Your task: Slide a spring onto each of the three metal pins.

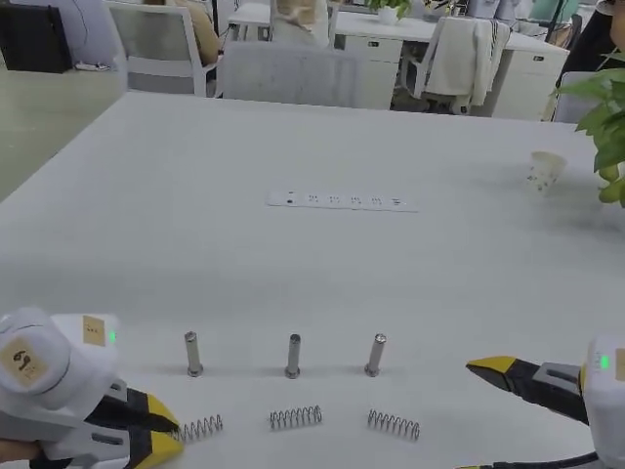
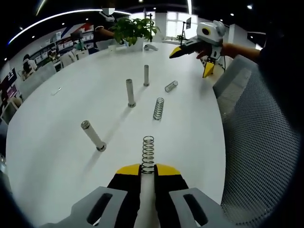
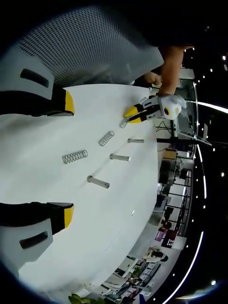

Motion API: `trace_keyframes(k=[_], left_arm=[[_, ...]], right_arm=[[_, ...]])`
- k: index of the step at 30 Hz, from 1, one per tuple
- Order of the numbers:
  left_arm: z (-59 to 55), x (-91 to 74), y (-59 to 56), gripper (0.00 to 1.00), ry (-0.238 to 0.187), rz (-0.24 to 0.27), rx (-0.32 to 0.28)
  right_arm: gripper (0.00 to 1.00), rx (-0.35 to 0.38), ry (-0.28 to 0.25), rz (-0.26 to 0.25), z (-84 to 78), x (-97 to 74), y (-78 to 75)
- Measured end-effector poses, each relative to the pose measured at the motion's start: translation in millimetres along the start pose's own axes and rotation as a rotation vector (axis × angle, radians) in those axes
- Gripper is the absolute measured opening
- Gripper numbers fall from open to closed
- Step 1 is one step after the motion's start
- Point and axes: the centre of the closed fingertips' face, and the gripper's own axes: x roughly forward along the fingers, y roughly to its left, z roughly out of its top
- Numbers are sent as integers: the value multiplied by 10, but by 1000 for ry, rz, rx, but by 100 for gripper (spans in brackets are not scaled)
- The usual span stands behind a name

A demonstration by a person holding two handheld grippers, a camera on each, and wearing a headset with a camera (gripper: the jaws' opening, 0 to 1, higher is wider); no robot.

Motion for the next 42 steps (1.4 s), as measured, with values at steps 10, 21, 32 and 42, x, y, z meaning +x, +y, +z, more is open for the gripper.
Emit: trace_keyframes(k=[10,21,32,42], left_arm=[[166,-85,-132,2,-44,-2,28],[310,-95,-206,2,-106,-12,49],[448,-112,-281,2,-152,-19,84],[531,-143,-354,2,-185,-29,106]], right_arm=[[73,-10,-3,12,35,12,34],[68,-9,-8,42,104,43,92],[57,-33,-13,112,263,154,236],[45,-68,-13,208,418,272,451]])
